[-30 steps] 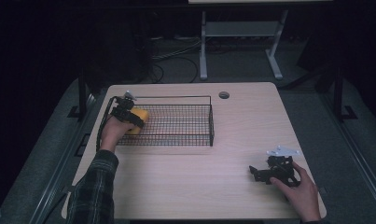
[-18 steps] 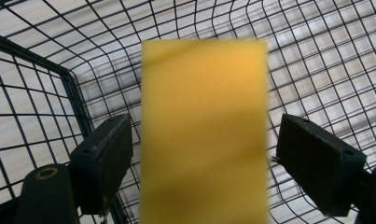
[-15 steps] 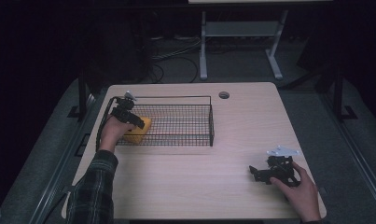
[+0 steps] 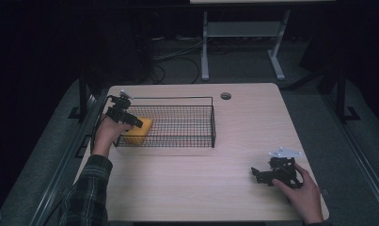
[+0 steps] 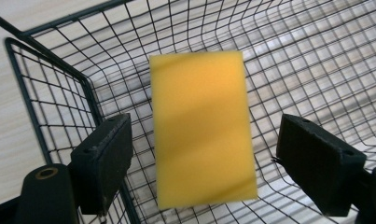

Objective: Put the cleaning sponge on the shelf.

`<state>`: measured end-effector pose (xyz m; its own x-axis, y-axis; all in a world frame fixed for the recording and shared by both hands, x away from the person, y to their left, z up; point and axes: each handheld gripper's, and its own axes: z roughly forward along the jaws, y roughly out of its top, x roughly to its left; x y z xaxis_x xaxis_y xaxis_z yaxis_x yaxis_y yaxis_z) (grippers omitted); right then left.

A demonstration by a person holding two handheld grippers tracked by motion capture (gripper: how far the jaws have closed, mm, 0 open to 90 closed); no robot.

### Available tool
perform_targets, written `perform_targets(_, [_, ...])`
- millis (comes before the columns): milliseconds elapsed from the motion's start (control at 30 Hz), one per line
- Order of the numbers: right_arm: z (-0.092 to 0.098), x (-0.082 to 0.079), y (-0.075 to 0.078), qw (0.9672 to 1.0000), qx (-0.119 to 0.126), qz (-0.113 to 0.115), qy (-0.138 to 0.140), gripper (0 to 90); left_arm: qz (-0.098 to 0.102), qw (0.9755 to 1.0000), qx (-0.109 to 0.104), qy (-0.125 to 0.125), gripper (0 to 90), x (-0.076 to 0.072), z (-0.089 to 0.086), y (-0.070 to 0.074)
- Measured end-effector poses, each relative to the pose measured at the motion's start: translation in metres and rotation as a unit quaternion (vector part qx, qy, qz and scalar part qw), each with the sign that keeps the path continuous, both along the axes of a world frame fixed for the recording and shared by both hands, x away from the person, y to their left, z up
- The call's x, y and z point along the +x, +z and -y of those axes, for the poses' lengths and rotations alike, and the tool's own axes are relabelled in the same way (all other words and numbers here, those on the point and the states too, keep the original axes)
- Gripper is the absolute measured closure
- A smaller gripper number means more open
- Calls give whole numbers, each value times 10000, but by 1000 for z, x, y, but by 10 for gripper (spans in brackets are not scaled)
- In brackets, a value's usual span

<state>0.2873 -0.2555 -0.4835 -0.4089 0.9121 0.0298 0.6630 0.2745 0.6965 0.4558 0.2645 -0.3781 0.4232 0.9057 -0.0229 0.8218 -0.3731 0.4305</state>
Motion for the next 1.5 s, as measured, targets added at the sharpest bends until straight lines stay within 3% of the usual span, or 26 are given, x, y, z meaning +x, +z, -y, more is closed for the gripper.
perform_targets(567, [0, 0, 0, 10000, -2, 1, 3, 0, 296, 9990, -156, -288, 188, -32, 3, 19])
perform_targets(933, [0, 0, 0, 10000, -4, 1, 5, 0, 559, 9972, -258, -418, 193, -68, 0, 25])
perform_targets(1300, [0, 0, 0, 10000, 1, -2, 10, 0, 697, 9958, -228, -550, 195, -97, 5, 20])
perform_targets(1500, [0, 0, 0, 10000, -2, 2, 3, 0, 713, 9954, -202, -605, 195, -112, 7, 10])
